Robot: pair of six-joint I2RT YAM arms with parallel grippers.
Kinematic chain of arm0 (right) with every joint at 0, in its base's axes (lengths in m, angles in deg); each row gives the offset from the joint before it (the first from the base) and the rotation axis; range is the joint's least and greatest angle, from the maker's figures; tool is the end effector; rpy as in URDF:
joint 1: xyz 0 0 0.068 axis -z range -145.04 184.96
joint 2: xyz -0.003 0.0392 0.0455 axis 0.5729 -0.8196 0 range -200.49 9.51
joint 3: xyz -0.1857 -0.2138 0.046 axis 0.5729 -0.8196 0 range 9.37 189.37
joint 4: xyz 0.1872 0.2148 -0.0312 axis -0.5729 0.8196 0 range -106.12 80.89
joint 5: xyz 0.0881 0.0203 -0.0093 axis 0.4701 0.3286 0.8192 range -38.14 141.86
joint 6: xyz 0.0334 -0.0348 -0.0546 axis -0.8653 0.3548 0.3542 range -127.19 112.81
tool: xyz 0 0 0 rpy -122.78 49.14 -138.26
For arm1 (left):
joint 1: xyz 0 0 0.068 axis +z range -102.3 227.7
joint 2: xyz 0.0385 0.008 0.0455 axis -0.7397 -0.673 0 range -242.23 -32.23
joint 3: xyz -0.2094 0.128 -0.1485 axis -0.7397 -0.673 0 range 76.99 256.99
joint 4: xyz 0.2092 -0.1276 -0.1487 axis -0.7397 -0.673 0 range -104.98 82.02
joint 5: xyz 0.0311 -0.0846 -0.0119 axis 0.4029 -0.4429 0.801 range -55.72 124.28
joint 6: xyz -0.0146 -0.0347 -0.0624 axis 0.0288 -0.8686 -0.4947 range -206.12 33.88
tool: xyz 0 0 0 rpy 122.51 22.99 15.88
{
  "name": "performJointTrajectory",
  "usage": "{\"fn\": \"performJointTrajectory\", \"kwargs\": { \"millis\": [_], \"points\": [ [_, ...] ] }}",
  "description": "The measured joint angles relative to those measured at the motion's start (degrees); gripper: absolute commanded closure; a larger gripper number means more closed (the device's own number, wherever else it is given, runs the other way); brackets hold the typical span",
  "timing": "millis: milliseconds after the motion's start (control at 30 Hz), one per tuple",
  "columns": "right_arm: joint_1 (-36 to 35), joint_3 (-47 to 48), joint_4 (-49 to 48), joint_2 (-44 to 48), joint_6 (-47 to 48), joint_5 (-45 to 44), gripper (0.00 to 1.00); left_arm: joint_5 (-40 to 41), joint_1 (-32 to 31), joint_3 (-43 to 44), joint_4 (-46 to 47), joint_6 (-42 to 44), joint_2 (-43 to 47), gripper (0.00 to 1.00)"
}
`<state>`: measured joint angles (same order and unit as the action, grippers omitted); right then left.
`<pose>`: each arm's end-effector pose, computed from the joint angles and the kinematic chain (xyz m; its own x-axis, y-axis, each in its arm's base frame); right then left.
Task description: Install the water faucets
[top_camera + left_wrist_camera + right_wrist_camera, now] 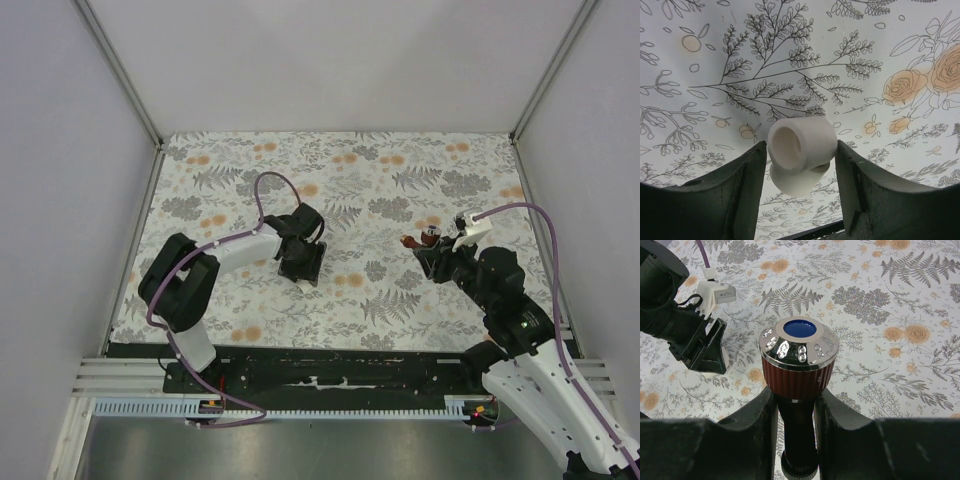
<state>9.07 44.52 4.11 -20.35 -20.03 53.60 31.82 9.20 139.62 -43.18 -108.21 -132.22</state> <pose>0.1553 0.0774 0.3022 -0.3289 0.0873 -0.9403 -0.3997 0.8893 0.2224 0.2809 -0.2268 0.1422 -0.9295 0.2594 -0.2623 0.3050 0.9404 -0.1507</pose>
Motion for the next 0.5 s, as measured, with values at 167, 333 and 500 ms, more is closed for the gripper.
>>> {"fn": "performJointTrajectory", "kwargs": {
  "millis": [167,333,500],
  "points": [
    [0.0,0.0,0.0,-0.2,0.0,0.4,1.0,-3.0,0.0,-0.5,0.7,-2.4,0.0,0.38],
    [0.0,0.0,0.0,-0.2,0.0,1.0,1.0,-5.5,-1.6,-0.5,1.8,-5.7,-0.2,0.37],
    [0.0,0.0,0.0,-0.3,0.0,1.4,1.0,-6.9,-4.3,-0.5,5.0,-10.3,-0.2,0.4]
  ]
}}
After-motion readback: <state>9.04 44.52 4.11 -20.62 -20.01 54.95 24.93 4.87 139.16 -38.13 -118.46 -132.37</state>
